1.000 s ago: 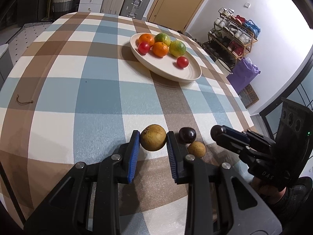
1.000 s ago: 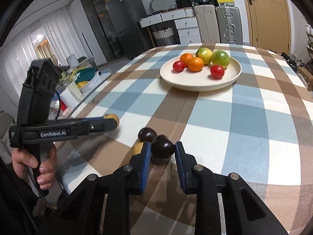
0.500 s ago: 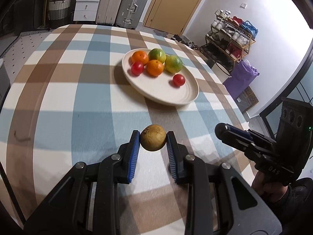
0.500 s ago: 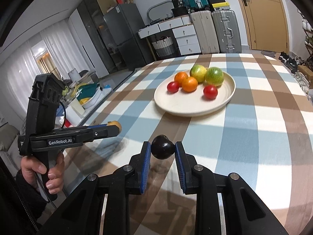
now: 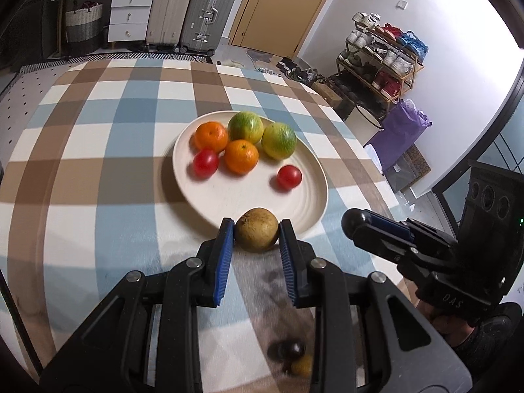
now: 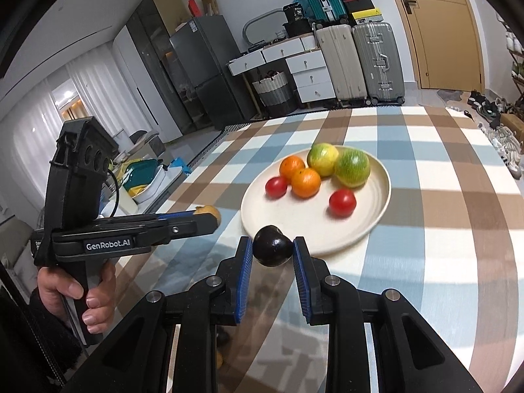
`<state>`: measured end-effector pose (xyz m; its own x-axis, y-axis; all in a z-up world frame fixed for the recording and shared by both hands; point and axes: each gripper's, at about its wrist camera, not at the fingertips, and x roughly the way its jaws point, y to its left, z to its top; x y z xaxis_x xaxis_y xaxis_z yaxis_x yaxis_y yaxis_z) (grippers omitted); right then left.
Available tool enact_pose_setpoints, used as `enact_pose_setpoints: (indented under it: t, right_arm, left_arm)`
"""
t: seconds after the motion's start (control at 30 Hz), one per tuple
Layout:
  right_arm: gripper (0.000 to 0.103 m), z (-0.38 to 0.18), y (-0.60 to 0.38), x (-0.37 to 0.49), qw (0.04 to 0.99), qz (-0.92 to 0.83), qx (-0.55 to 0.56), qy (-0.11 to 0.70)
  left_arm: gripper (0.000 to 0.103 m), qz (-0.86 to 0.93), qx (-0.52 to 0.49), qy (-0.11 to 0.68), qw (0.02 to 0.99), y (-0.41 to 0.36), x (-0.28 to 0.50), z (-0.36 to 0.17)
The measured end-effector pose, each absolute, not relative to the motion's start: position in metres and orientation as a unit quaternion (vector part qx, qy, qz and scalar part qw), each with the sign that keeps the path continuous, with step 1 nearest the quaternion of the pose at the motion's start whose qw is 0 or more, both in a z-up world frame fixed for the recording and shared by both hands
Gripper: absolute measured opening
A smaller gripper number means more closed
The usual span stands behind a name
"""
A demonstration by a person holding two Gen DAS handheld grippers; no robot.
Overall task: Organize fruits
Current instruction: 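Carry the kiwi and plum onto the cream plate and open both tools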
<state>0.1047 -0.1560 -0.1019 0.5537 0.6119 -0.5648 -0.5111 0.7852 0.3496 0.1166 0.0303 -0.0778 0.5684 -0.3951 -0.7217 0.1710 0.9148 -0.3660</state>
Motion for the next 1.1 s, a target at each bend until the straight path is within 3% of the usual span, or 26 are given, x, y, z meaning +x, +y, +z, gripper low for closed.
enact_pose_setpoints:
  t: [0.53,1.1]
  right_arm:
    - [0.026,-0.109,-0.142,0.167,0.872,0.321,0.068,0.362]
    - [0.026,-0.128,-0.123,0.191,0.870,0.313,0.047,0.378]
  left_arm:
    - [0.025,-0.146,-0.131,0.461,0.865,0.023,0.190,-0.107]
    - [0.025,-0.143,-0.124,0.471,0.861,0.021,0.215,-0.123]
